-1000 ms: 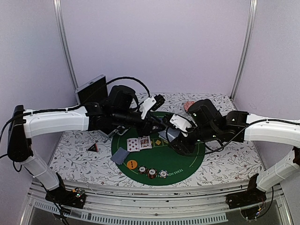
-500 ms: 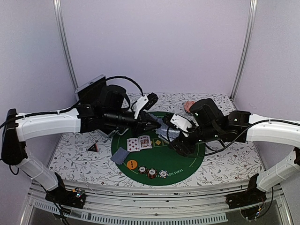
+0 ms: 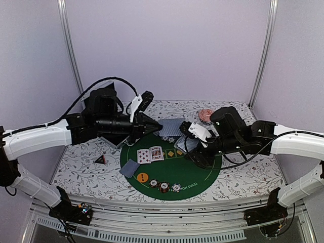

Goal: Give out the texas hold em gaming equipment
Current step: Pick up the poker card from the face-down deck piles, then flop the poker card into the community card area.

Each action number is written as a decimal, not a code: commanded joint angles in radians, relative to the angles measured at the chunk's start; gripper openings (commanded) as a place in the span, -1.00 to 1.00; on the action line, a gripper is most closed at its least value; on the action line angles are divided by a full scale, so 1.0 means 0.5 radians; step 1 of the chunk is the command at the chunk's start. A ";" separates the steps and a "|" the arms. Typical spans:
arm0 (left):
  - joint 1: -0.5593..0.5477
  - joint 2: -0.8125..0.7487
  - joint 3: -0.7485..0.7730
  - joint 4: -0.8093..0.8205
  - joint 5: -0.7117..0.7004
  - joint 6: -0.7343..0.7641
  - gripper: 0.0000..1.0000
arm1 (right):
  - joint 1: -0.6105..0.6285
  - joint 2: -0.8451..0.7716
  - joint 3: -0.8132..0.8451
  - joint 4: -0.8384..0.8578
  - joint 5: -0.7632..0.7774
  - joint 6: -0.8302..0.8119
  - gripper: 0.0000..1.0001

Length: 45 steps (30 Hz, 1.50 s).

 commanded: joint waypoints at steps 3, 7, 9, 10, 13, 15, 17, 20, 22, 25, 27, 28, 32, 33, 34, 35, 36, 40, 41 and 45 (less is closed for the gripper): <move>0.033 -0.203 -0.059 0.097 -0.015 -0.021 -1.00 | -0.062 -0.040 -0.025 0.050 0.051 0.069 -0.11; 0.076 -0.280 -0.068 0.029 -0.401 -0.047 -1.00 | -0.113 -0.047 -0.033 0.049 0.058 0.100 -0.11; 0.085 -0.253 -0.043 -0.053 -0.760 -0.028 -1.00 | -0.132 -0.059 -0.042 0.047 0.058 0.116 -0.11; 0.085 -0.212 -0.020 -0.121 -0.921 -0.020 -1.00 | -0.136 -0.067 -0.042 0.045 0.058 0.122 -0.11; 0.078 0.021 0.101 -0.287 -1.202 -0.002 -1.00 | -0.143 -0.094 -0.038 0.046 0.056 0.129 -0.11; 0.065 0.163 0.176 -0.327 -1.300 0.010 -1.00 | -0.142 -0.115 -0.036 0.039 0.058 0.130 -0.11; 0.039 0.302 0.229 -0.330 -1.427 0.025 -1.00 | -0.147 -0.138 -0.034 0.028 0.063 0.137 -0.11; 0.005 0.519 0.332 -0.330 -1.598 0.068 -1.00 | -0.154 -0.164 -0.044 0.004 0.064 0.152 -0.11; -0.055 0.688 0.436 -0.356 -1.733 0.116 -1.00 | -0.158 -0.171 -0.053 -0.012 0.070 0.163 -0.11; -0.152 0.934 0.604 -0.417 -1.973 0.225 -1.00 | -0.161 -0.177 -0.064 -0.026 0.068 0.174 -0.11; -0.207 1.076 0.714 -0.459 -2.095 0.271 -1.00 | -0.159 -0.185 -0.064 -0.031 0.064 0.176 -0.11; -0.230 1.131 0.750 -0.483 -2.137 0.284 -1.00 | -0.160 -0.191 -0.064 -0.032 0.067 0.177 -0.11; -0.300 1.334 0.835 -0.540 -2.311 0.340 -1.00 | -0.164 -0.215 -0.064 -0.043 0.071 0.170 -0.11; -0.319 1.362 0.851 -0.556 -2.348 0.356 -1.00 | -0.164 -0.220 -0.062 -0.045 0.071 0.172 -0.11; -0.333 1.390 0.870 -0.580 -2.381 0.363 -1.00 | -0.164 -0.223 -0.062 -0.045 0.071 0.172 -0.11; -0.345 1.419 0.890 -0.605 -2.408 0.367 -1.00 | -0.164 -0.222 -0.063 -0.048 0.071 0.173 -0.11; -0.354 1.446 0.910 -0.635 -2.437 0.369 -1.00 | -0.164 -0.221 -0.063 -0.048 0.071 0.169 -0.11; -0.415 1.545 0.989 -0.753 -2.541 0.383 -1.00 | -0.166 -0.213 -0.058 -0.048 0.062 0.167 -0.11; -0.426 1.565 1.006 -0.772 -2.547 0.387 -1.00 | -0.164 -0.214 -0.056 -0.048 0.059 0.166 -0.11; -0.481 1.623 1.038 -0.797 -2.481 0.401 -1.00 | -0.166 -0.211 -0.049 -0.050 0.058 0.162 -0.11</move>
